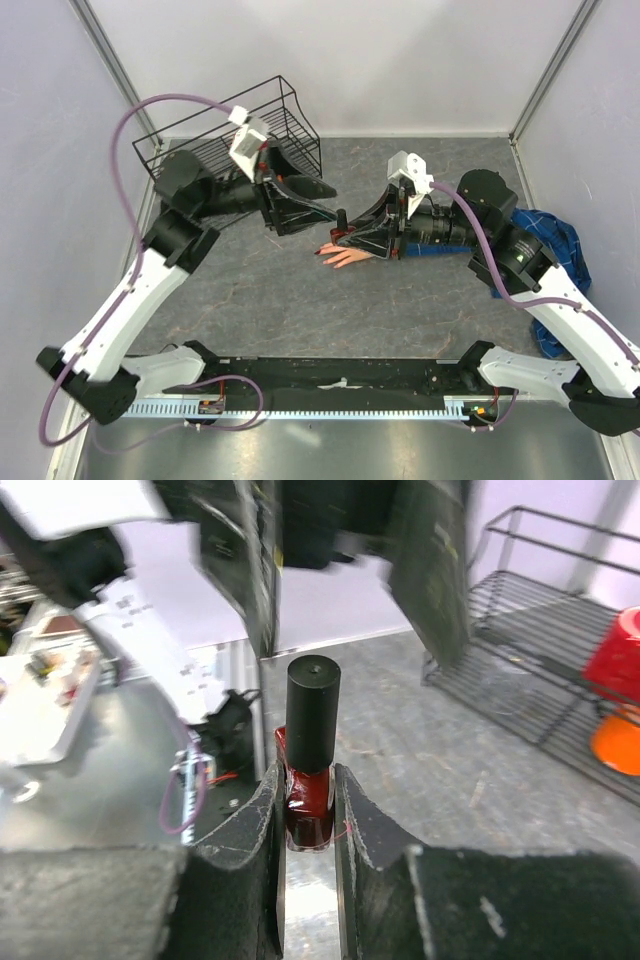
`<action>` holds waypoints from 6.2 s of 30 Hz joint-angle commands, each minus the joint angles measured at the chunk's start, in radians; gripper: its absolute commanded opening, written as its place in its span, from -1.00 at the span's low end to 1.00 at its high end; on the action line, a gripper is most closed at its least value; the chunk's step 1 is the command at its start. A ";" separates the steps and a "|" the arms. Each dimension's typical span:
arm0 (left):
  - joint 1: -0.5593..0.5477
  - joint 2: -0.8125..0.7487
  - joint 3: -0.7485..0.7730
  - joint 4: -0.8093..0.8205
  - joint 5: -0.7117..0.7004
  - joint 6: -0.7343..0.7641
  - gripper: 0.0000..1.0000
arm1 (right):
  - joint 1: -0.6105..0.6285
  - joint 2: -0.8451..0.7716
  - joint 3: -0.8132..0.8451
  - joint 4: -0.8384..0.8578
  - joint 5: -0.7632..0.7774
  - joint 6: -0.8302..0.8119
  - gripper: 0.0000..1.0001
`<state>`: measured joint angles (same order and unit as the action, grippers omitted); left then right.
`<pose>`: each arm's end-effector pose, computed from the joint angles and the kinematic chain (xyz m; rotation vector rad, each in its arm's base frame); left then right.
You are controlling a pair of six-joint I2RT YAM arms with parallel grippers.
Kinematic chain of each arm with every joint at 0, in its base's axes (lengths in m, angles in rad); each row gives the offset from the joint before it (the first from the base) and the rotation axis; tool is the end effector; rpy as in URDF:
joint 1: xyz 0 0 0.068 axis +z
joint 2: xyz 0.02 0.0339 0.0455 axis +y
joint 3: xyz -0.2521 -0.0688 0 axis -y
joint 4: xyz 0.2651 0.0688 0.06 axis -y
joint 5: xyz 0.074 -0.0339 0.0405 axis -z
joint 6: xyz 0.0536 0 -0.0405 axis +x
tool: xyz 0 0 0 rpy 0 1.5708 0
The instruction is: Paint the nails
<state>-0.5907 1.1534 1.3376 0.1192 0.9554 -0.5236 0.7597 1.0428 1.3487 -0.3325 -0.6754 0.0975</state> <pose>0.1979 -0.1854 0.4829 0.9534 1.2611 -1.4979 0.1535 0.1920 0.4652 -1.0601 1.3643 1.1837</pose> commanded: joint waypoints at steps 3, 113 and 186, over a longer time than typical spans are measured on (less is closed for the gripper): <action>-0.075 -0.106 0.005 -0.279 -0.490 0.114 0.28 | 0.007 0.020 0.070 -0.034 0.213 -0.055 -1.00; -0.238 0.012 0.127 -0.400 -0.707 0.138 -0.34 | 0.049 0.040 0.066 -0.048 0.388 -0.119 -1.00; -0.136 0.055 0.275 -0.513 -0.237 0.206 0.74 | 0.050 -0.033 0.017 -0.091 0.121 -0.131 -1.00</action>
<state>-0.7322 1.2346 1.5597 -0.2825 0.9062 -0.3367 0.8062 0.9848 1.3289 -0.3813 -0.6796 0.0395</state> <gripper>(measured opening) 0.833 0.255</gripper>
